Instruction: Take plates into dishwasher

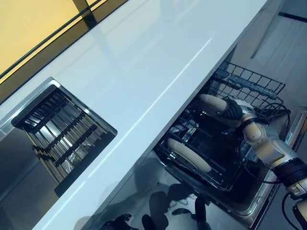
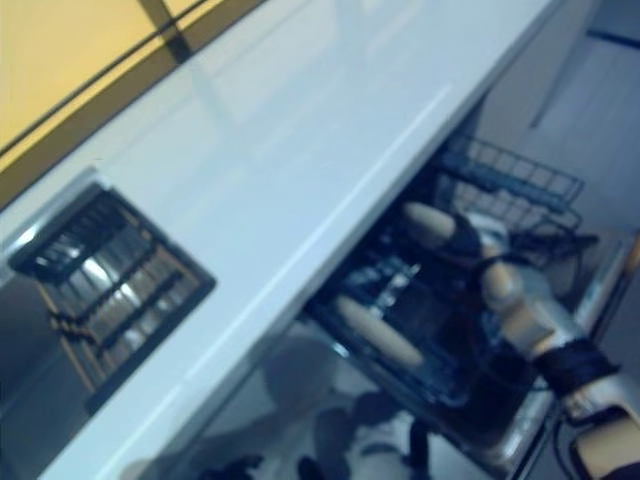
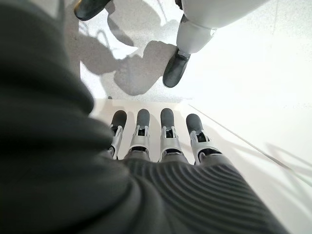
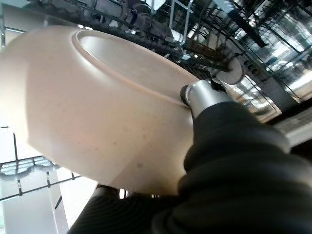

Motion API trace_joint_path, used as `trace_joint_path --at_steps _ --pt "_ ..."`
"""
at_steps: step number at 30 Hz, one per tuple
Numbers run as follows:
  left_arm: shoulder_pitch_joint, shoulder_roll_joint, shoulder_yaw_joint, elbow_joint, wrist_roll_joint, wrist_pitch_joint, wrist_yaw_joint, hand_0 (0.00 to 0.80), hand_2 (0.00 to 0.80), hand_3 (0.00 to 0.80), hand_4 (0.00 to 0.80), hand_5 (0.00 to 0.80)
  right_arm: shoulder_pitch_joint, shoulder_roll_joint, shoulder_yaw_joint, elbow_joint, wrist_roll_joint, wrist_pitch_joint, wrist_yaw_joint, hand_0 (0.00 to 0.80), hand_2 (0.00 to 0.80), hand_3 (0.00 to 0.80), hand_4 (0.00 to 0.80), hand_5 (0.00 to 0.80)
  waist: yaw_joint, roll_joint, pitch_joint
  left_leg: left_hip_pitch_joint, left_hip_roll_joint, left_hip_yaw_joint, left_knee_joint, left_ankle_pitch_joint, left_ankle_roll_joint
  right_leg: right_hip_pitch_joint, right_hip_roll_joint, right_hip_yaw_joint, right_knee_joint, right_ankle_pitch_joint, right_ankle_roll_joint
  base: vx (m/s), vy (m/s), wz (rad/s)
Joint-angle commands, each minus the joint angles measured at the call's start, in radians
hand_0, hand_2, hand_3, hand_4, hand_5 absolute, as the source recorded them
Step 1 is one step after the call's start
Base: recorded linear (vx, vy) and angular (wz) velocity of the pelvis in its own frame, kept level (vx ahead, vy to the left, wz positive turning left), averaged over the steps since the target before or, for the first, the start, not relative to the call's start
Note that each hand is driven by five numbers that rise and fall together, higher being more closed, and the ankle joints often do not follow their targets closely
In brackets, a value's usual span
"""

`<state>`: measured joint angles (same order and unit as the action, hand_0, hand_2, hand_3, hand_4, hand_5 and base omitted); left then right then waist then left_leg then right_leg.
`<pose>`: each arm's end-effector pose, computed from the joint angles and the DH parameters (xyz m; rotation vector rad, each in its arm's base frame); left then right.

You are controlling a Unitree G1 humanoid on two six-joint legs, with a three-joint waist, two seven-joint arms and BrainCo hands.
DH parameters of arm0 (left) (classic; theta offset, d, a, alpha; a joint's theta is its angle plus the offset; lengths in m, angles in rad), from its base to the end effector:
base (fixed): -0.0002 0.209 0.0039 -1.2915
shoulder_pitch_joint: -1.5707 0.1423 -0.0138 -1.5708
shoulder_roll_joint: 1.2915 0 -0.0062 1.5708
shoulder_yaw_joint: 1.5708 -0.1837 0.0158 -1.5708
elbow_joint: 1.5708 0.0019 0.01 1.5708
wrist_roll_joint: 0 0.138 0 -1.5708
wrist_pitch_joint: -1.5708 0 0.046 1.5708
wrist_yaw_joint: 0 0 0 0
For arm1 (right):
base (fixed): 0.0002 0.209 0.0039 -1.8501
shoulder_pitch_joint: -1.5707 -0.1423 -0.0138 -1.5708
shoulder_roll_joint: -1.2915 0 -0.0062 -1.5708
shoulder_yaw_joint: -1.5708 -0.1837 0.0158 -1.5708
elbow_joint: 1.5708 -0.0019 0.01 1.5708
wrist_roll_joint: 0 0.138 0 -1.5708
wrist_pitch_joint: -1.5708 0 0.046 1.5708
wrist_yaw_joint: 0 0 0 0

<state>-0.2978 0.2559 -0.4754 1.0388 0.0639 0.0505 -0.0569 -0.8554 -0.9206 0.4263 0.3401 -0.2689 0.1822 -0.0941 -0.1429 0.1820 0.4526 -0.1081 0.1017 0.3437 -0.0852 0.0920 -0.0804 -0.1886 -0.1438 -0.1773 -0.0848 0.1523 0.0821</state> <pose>0.1945 0.1814 -0.0713 0.5936 0.8365 -0.3580 0.3124 -0.2494 0.2330 -1.2768 -0.2762 -0.2118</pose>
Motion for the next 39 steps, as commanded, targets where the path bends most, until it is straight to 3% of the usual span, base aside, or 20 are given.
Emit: trace_joint_path --at_steps 1,23,39 --pt "-0.030 0.047 -0.061 0.031 0.000 -0.021 0.015 0.000 0.000 0.000 0.000 0.000 -0.151 -0.021 0.036 0.013 -0.028 -0.005 -0.038 0.800 0.800 0.800 0.800 0.800 0.015 -0.043 -0.015 -0.047 0.023 -0.042 -0.002 0.036 -0.042 -0.035 -0.049 0.004 0.093 -0.073 0.050 0.000 0.000 0.00" --pt "-0.051 0.062 -0.080 0.000 -0.026 -0.029 0.023 0.000 0.000 0.000 0.000 0.000 -0.177 -0.026 0.057 0.211 -0.029 0.065 -0.038 0.800 0.800 0.800 0.800 0.800 0.038 -0.018 0.027 -0.074 0.006 -0.065 -0.002 0.043 -0.035 -0.067 -0.069 -0.010 0.115 -0.066 0.058 -0.001 0.000 0.02" --pt "-0.061 0.063 -0.086 -0.003 -0.029 -0.031 0.012 0.000 0.000 0.000 0.000 0.000 -0.135 0.052 0.017 0.322 0.122 0.145 -0.028 0.800 0.800 0.800 0.800 0.800 0.047 -0.015 0.034 -0.069 0.003 -0.070 -0.002 0.044 -0.032 -0.060 -0.073 -0.018 0.113 -0.057 0.058 -0.003 0.004 0.02"
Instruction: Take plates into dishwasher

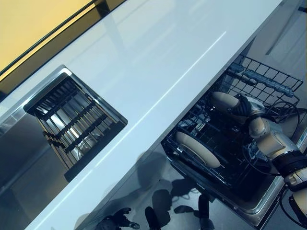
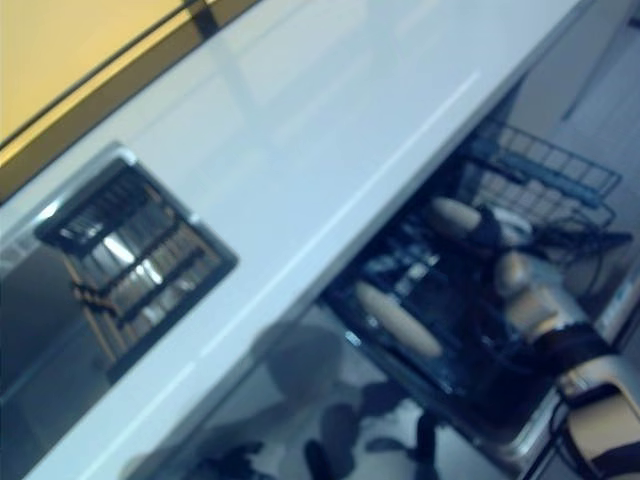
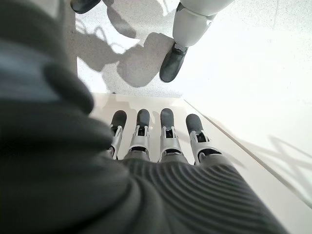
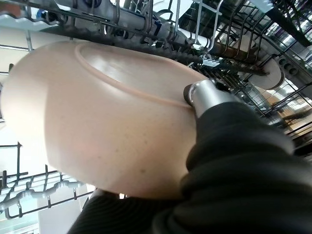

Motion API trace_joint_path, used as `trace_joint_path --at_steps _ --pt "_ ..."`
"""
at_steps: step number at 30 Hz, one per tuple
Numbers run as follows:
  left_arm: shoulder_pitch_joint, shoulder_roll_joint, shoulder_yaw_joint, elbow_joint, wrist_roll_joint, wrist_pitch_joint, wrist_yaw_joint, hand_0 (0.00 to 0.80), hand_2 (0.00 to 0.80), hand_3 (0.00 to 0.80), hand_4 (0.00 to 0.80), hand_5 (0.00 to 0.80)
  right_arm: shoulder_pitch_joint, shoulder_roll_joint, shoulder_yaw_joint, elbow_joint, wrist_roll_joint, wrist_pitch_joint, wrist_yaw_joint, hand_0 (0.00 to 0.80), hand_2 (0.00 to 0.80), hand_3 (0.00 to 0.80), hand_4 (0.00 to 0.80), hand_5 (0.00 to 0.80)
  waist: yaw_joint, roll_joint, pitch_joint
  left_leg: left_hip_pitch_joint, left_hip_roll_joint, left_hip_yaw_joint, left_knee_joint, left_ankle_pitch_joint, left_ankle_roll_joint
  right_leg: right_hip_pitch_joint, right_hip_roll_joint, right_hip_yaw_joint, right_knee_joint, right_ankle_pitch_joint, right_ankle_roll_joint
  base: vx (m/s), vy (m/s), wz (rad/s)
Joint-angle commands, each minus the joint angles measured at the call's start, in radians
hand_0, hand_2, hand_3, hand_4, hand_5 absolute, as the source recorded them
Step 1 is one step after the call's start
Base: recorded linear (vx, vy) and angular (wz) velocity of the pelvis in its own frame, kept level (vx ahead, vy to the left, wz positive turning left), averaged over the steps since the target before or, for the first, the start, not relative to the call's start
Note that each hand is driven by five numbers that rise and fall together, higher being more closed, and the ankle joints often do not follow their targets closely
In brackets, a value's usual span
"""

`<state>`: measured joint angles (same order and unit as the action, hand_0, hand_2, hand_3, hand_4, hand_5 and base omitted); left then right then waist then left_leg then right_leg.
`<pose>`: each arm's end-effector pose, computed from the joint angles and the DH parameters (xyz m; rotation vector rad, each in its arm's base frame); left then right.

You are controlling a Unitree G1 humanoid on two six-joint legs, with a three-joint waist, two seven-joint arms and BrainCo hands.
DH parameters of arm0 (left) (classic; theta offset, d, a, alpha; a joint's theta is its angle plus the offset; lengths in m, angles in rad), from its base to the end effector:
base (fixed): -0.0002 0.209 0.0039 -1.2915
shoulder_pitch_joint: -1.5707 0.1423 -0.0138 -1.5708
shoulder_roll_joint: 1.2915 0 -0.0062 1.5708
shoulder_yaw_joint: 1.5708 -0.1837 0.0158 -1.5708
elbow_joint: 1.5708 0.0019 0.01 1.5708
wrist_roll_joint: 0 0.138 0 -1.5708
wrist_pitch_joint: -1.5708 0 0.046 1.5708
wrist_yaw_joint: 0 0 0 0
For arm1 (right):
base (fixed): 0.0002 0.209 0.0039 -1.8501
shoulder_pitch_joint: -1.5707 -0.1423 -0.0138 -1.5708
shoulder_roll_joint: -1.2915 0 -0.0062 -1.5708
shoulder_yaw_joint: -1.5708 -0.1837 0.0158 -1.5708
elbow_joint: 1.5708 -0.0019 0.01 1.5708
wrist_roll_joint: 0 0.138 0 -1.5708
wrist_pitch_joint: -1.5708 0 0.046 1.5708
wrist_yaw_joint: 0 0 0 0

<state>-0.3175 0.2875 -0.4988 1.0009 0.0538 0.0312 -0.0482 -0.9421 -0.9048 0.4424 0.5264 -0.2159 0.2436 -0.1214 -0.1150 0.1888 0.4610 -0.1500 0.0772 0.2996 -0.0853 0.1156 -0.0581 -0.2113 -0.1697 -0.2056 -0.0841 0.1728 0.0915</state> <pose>0.2048 0.1846 -0.0624 0.6226 0.7671 -0.3584 0.3237 -0.2685 0.2362 -1.2102 -0.1339 -0.3449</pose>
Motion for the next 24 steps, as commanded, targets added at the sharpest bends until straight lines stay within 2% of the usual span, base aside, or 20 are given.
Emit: trace_joint_path --at_steps 1,24 --pt "-0.044 0.031 -0.063 0.037 -0.019 -0.013 0.002 0.000 0.000 0.000 0.000 0.000 -0.039 0.048 0.000 0.136 0.075 0.091 0.003 0.800 0.800 0.800 0.800 0.800 0.019 -0.023 0.025 -0.026 0.028 -0.025 -0.002 0.021 -0.054 -0.035 -0.047 0.010 0.111 -0.077 0.048 0.000 0.000 0.00" --pt "-0.061 0.029 -0.064 0.035 -0.011 0.009 0.004 0.000 0.000 0.000 0.000 0.000 0.017 0.103 -0.003 0.162 0.100 0.085 0.025 0.800 0.800 0.800 0.800 0.800 0.028 -0.052 0.004 -0.004 0.035 -0.032 -0.002 0.016 -0.049 -0.005 -0.041 -0.004 0.108 -0.075 0.046 0.000 0.000 0.00"
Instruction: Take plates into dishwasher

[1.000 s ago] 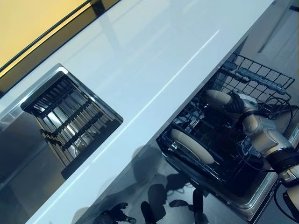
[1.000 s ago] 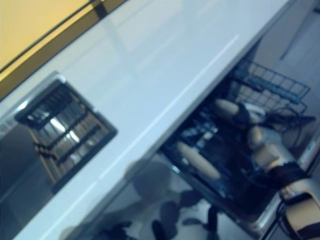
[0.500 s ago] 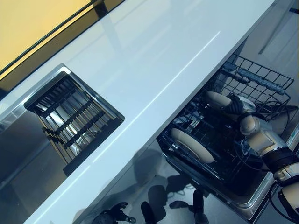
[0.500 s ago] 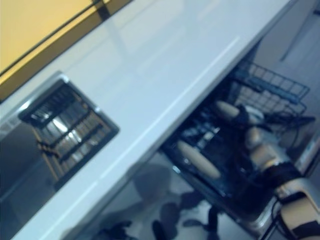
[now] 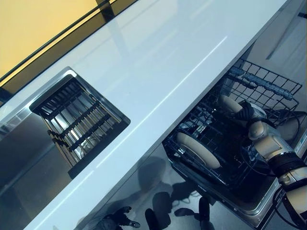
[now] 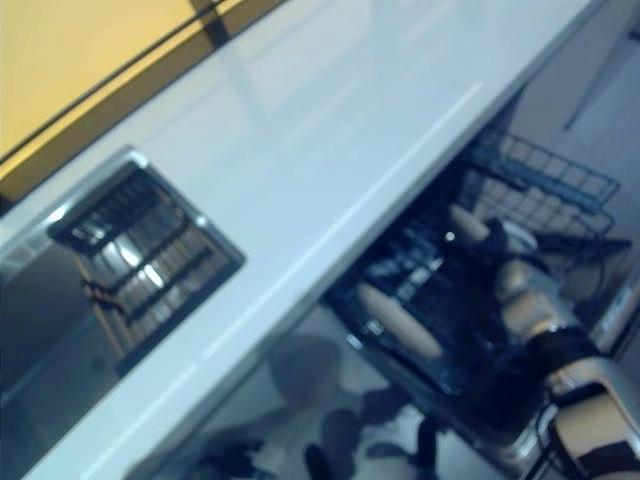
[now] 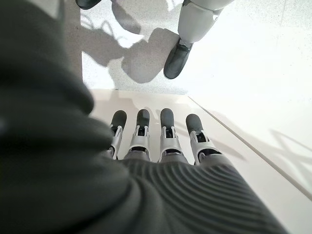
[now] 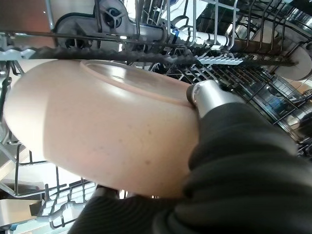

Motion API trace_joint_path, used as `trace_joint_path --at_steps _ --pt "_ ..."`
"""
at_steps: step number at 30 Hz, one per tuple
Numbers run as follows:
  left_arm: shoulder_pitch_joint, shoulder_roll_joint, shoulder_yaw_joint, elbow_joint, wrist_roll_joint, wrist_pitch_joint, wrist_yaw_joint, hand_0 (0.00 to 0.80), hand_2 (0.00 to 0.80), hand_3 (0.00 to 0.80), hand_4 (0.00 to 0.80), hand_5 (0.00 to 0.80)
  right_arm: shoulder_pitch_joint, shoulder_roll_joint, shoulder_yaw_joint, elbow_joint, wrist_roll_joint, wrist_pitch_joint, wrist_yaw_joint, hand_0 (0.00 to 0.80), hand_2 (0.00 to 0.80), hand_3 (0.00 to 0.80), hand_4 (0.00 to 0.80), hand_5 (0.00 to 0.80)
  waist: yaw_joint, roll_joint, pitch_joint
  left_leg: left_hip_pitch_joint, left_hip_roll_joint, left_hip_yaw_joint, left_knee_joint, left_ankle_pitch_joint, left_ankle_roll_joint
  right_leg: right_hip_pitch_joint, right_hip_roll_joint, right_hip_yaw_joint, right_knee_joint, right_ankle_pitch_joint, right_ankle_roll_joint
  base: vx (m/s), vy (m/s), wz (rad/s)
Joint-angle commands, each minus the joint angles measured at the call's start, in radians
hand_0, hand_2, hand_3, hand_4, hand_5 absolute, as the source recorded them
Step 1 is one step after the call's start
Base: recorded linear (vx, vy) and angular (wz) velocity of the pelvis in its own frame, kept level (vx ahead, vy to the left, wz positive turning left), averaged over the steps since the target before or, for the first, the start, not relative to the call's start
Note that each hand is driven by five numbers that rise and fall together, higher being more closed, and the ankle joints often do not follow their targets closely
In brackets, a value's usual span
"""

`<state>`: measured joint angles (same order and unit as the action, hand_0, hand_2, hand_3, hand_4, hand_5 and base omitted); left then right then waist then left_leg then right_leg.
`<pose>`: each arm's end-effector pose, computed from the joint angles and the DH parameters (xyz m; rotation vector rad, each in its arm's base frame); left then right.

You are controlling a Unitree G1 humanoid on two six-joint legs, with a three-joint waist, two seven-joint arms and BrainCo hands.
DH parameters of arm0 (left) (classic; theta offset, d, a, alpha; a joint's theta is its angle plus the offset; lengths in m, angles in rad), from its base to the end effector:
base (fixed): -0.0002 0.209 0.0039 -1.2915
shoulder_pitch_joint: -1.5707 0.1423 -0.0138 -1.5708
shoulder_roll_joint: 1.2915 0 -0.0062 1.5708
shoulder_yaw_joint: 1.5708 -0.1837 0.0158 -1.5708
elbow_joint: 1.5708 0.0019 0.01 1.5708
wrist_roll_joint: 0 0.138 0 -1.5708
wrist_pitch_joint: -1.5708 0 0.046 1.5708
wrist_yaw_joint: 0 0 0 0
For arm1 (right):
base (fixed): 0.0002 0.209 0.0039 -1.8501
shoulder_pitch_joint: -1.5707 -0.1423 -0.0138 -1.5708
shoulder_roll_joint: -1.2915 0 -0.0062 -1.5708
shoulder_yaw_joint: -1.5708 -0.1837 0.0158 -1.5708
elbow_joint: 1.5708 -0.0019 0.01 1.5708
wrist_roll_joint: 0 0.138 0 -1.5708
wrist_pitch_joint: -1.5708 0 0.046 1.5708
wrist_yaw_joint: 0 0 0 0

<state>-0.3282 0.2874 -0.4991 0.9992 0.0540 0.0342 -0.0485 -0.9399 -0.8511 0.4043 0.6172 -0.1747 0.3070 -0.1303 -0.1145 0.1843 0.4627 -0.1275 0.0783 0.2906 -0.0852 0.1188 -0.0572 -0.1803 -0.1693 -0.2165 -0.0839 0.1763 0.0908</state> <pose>0.2082 0.1838 -0.0602 0.6256 0.7578 -0.3578 0.3284 -0.2750 0.2216 -1.1043 -0.0055 -0.3973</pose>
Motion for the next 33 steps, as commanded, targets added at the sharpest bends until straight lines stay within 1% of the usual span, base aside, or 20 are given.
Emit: trace_joint_path --at_steps 1,11,19,20,21,22,23,33 --pt "-0.051 0.029 -0.064 0.036 -0.010 0.007 0.004 0.000 0.000 0.000 0.000 0.000 0.015 0.050 0.036 0.071 0.059 0.023 0.034 0.800 0.800 0.800 0.800 0.800 0.028 -0.047 0.002 -0.027 0.034 -0.023 -0.002 0.013 -0.050 -0.036 -0.041 0.007 0.108 -0.078 0.047 0.000 0.000 0.00" --pt "-0.055 0.035 -0.060 0.030 -0.008 0.019 0.003 0.000 0.000 0.000 0.000 0.000 0.017 0.051 0.035 0.066 0.058 0.022 0.043 0.800 0.800 0.800 0.800 0.800 0.034 -0.060 -0.005 -0.023 0.036 -0.026 -0.002 0.012 -0.049 -0.025 -0.037 0.002 0.104 -0.076 0.047 0.000 0.000 0.00" --pt "-0.051 0.038 -0.052 0.034 0.004 0.016 0.006 0.000 0.000 0.000 0.000 0.000 0.025 0.048 0.039 0.065 0.043 -0.008 0.056 0.800 0.800 0.800 0.800 0.800 0.039 -0.074 -0.013 -0.019 0.039 -0.027 -0.002 0.009 -0.047 -0.015 -0.034 -0.007 0.100 -0.076 0.048 0.000 0.000 0.00" --pt "-0.052 0.039 -0.051 0.036 0.006 0.017 0.006 0.000 0.000 0.000 0.000 0.000 0.029 0.046 0.041 0.063 0.039 -0.019 0.057 0.549 0.549 0.549 0.549 0.549 0.040 -0.077 -0.014 -0.018 0.041 -0.028 -0.002 0.010 -0.047 -0.014 -0.033 -0.008 0.100 -0.076 0.047 0.000 0.000 0.00" --pt "-0.052 0.039 -0.051 0.035 0.006 0.018 0.006 0.000 0.000 0.000 0.000 0.000 0.030 0.045 0.041 0.062 0.040 -0.018 0.057 0.471 0.471 0.471 0.471 0.471 0.040 -0.078 -0.014 -0.018 0.041 -0.028 -0.002 0.009 -0.047 -0.013 -0.033 -0.008 0.100 -0.076 0.047 0.000 0.000 0.00" --pt "-0.053 0.041 -0.051 0.033 0.007 0.022 0.005 0.000 0.000 0.000 0.000 0.000 0.032 0.044 0.041 0.057 0.041 -0.018 0.054 0.091 0.091 0.091 0.091 0.091 0.041 -0.081 -0.016 -0.017 0.042 -0.028 -0.002 0.009 -0.047 -0.012 -0.033 -0.010 0.100 -0.077 0.048 0.001 -0.015 0.03" --pt "-0.054 0.042 -0.051 0.033 0.008 0.024 0.005 0.000 0.000 0.000 0.000 0.000 0.032 0.042 0.041 0.054 0.037 -0.021 0.056 0.000 0.000 0.000 0.000 0.000 0.041 -0.083 -0.017 -0.017 0.043 -0.028 -0.002 0.008 -0.047 -0.011 -0.032 -0.011 0.100 -0.077 0.048 -0.001 -0.024 0.04" --pt "-0.051 0.055 -0.042 0.036 0.019 0.029 0.003 0.000 0.000 0.000 0.000 0.000 0.053 0.027 0.029 0.023 0.023 -0.034 0.052 0.000 0.000 0.000 0.000 0.000 0.042 -0.105 -0.022 -0.012 0.051 -0.029 -0.002 0.007 -0.046 -0.003 -0.024 -0.013 0.101 -0.078 0.049 0.000 0.000 0.00"
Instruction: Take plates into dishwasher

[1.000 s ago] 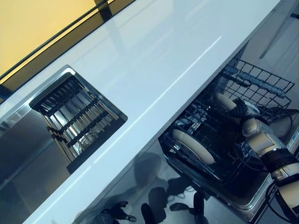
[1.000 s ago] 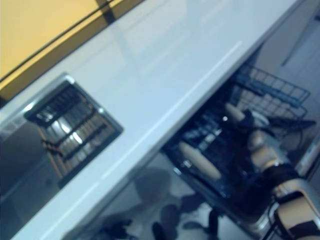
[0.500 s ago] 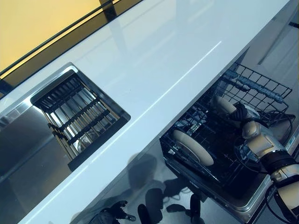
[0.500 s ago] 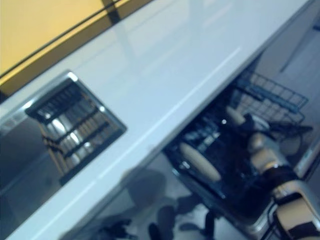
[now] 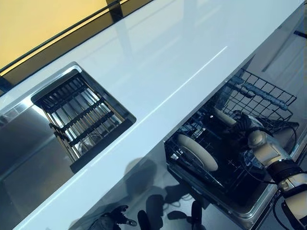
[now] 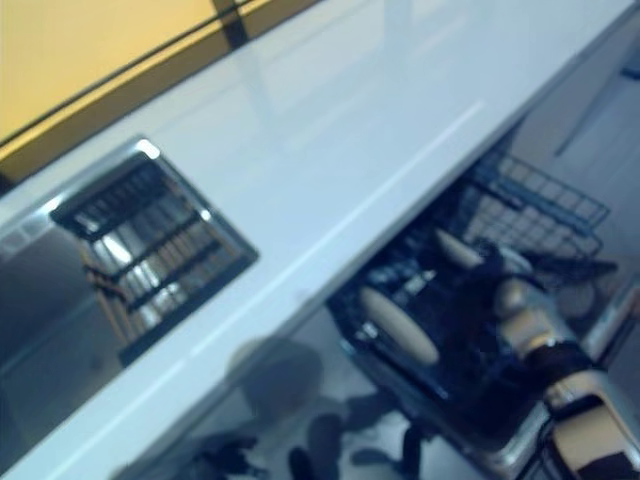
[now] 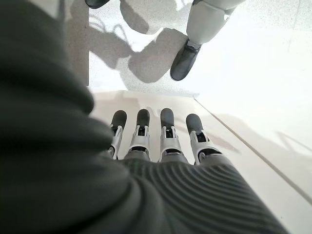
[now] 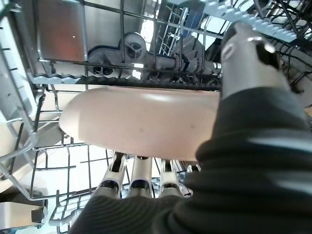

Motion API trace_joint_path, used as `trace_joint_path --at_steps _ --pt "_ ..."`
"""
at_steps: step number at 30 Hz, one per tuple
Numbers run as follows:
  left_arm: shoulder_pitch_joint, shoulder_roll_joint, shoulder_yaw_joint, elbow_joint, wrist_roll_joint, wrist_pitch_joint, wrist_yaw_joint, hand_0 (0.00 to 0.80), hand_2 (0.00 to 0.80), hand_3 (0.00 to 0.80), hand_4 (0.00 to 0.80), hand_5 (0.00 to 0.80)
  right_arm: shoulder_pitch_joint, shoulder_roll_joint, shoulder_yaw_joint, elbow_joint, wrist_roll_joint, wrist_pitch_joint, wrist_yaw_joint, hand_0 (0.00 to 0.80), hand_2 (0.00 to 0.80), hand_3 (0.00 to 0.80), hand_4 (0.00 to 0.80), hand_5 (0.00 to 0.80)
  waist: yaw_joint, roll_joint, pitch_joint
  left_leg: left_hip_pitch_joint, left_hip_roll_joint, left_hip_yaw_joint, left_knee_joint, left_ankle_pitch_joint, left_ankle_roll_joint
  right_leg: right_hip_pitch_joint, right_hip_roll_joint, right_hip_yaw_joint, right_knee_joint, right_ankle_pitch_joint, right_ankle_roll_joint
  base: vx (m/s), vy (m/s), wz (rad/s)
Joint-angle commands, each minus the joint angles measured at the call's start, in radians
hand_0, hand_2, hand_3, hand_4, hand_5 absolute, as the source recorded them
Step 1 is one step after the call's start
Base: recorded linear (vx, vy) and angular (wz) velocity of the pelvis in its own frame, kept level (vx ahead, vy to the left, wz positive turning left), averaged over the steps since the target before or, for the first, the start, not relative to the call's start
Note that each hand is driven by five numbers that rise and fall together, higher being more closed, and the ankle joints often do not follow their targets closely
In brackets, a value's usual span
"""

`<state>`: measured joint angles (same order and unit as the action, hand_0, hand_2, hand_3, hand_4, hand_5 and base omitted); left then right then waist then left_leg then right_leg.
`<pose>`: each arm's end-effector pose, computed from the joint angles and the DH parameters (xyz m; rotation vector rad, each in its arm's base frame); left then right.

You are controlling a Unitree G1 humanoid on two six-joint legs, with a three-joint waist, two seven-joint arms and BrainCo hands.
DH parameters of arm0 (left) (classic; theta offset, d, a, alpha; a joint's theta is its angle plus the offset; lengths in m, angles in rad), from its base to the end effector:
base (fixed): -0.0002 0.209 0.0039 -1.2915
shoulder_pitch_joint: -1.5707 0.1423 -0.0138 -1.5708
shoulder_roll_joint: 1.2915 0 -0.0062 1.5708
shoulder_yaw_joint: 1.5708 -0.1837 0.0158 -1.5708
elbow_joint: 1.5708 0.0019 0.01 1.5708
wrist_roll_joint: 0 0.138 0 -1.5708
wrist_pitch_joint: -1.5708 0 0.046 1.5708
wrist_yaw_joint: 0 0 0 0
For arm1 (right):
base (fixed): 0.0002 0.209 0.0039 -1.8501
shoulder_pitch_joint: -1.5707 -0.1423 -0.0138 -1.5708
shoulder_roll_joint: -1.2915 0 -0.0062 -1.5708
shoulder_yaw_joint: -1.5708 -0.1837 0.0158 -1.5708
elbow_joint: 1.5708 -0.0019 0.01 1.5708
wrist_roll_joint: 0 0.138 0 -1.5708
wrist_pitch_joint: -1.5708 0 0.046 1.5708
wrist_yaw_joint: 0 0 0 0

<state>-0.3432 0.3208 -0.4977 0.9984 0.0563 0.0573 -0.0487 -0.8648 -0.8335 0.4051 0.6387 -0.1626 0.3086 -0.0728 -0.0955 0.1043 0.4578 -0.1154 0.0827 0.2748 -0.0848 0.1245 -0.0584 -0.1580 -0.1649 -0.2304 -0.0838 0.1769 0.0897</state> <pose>0.2128 0.1951 -0.0555 0.6599 0.7709 -0.3271 0.3242 -0.2803 0.1931 -1.0920 0.1230 -0.3162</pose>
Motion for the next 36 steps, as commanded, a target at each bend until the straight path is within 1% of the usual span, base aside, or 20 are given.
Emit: trace_joint_path --at_steps 1,14,18,20,23,28,34,36 --pt "-0.034 0.023 -0.043 0.037 0.019 0.006 0.005 0.000 0.000 0.000 0.000 0.000 -0.019 0.008 0.027 0.001 0.013 -0.039 -0.008 0.000 0.000 0.000 0.000 0.000 0.023 -0.030 -0.018 -0.022 0.049 -0.012 -0.002 0.001 -0.045 -0.023 -0.027 0.000 0.100 -0.078 0.050 0.000 0.000 0.00" --pt "-0.028 0.033 -0.030 0.038 0.033 0.007 0.002 0.000 0.000 0.000 0.000 0.000 -0.006 -0.011 0.010 -0.036 0.015 -0.058 -0.034 0.000 0.000 0.000 0.000 0.000 0.024 -0.050 -0.026 -0.015 0.057 -0.012 -0.002 -0.002 -0.045 -0.008 -0.016 -0.002 0.091 -0.078 0.049 0.000 0.000 0.00" --pt "-0.018 0.038 -0.022 0.040 0.034 0.011 0.004 0.000 0.000 0.000 0.000 0.000 0.011 -0.044 -0.020 -0.110 0.010 -0.069 -0.056 0.000 0.000 0.000 0.000 0.000 0.016 -0.060 -0.032 -0.009 0.061 -0.010 -0.002 -0.003 -0.046 -0.002 -0.013 -0.001 0.093 -0.081 0.050 0.000 0.000 0.00" --pt "-0.009 0.043 -0.011 0.046 0.035 0.007 0.008 0.000 0.000 0.000 0.000 0.000 0.030 -0.068 -0.050 -0.160 -0.013 -0.071 -0.063 0.000 0.000 0.000 0.000 0.000 0.009 -0.067 -0.035 -0.006 0.064 -0.008 -0.002 -0.004 -0.047 0.001 -0.010 0.001 0.093 -0.083 0.051 0.000 0.000 0.00" --pt "0.008 0.052 0.006 0.043 0.039 0.012 0.013 0.000 0.000 0.000 0.000 0.000 0.076 -0.109 -0.103 -0.242 -0.009 -0.070 -0.072 0.000 0.000 0.000 0.000 0.000 0.000 -0.079 -0.041 -0.002 0.068 -0.004 -0.002 -0.006 -0.047 0.006 -0.004 0.004 0.092 -0.085 0.052 0.000 0.000 0.00" --pt "0.038 0.059 0.047 0.066 0.044 0.002 0.019 0.000 0.000 0.000 0.000 0.000 0.213 -0.180 -0.246 -0.381 -0.013 -0.085 -0.091 0.000 0.000 0.000 0.000 0.000 -0.031 -0.100 -0.060 0.016 0.078 0.013 -0.002 -0.011 -0.048 0.019 0.005 0.017 0.089 -0.090 0.053 0.013 0.003 0.00" --pt "0.065 0.057 0.078 0.094 0.051 -0.006 0.026 0.000 0.000 0.000 0.000 0.000 0.341 -0.247 -0.385 -0.459 -0.011 -0.107 -0.114 0.000 0.000 0.000 0.000 0.000 -0.063 -0.115 -0.085 0.038 0.086 0.033 -0.002 -0.019 -0.050 0.035 0.012 0.035 0.085 -0.095 0.053 0.029 0.001 -0.10" --pt "0.075 0.056 0.085 0.103 0.049 -0.011 0.029 0.000 0.000 0.000 0.000 0.000 0.381 -0.272 -0.435 -0.479 0.011 -0.112 -0.131 0.000 0.000 0.000 0.000 0.000 -0.074 -0.119 -0.095 0.046 0.089 0.042 -0.002 -0.022 -0.052 0.041 0.014 0.042 0.083 -0.097 0.054 0.022 0.001 -0.13"
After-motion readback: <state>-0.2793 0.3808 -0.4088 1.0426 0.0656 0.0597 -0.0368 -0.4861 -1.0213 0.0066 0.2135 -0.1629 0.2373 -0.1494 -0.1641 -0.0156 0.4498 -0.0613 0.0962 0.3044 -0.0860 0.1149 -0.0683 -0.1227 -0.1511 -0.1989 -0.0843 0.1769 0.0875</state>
